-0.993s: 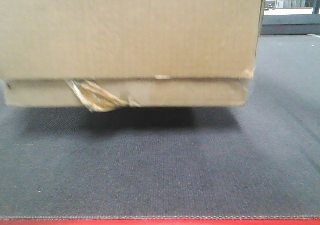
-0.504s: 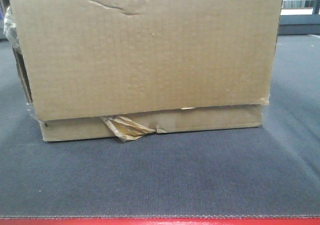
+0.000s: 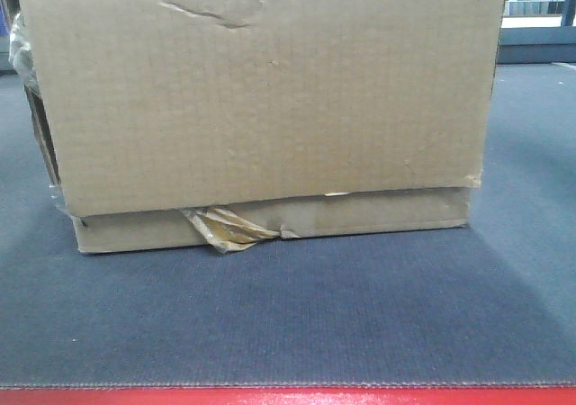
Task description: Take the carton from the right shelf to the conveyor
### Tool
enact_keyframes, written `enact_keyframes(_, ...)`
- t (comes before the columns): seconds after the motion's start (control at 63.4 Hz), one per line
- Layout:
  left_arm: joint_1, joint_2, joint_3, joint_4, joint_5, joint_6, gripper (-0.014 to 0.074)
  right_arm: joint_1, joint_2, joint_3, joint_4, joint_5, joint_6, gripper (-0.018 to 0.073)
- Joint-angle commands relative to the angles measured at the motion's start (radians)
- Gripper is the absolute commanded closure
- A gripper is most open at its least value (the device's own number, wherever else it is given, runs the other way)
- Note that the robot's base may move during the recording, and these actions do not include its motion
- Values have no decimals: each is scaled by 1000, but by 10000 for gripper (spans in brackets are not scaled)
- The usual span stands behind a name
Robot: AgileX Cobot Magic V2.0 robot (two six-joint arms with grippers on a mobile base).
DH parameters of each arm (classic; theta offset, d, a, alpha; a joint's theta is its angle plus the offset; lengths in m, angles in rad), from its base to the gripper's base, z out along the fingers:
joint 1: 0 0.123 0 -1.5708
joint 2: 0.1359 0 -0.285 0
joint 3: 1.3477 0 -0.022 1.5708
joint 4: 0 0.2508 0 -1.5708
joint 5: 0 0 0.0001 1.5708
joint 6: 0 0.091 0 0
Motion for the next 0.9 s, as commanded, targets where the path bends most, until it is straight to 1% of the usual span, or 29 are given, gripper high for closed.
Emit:
enact_keyframes(0.0,41,-62,100,-26,-82,1,599,-32,-37,23,-33,7,-10,619)
enact_keyframes(0.126,115,-150,285,-82,-188,1,603,-65,-90,120,-85,-34,-10,619)
enact_keyframes(0.173,142,-185,360,-87,-238,1,603,-73,-119,174,-96,-58,-10,619)
enact_keyframes(0.236,164,-228,443,-87,-287,1,603,-73,-152,258,-110,-94,-10,619)
enact_keyframes(0.284,167,-267,512,-80,-326,3,603,-73,-183,323,-110,-138,-10,619)
enact_keyframes(0.378,165,-360,665,-78,-429,34,603,-73,-261,516,-110,-257,-10,619)
enact_keyframes(0.52,165,-503,833,-73,-568,34,603,-73,-378,741,-116,-413,-10,619)
enact_keyframes(0.615,165,-587,934,-48,-648,34,603,-73,-456,874,-116,-492,-10,619)
enact_keyframes(0.741,165,-724,1030,-36,-697,34,603,-73,-599,1017,-116,-569,-10,619)
enact_keyframes(0.883,165,-844,1081,-36,-694,34,603,-68,-757,1093,-117,-580,-10,619)
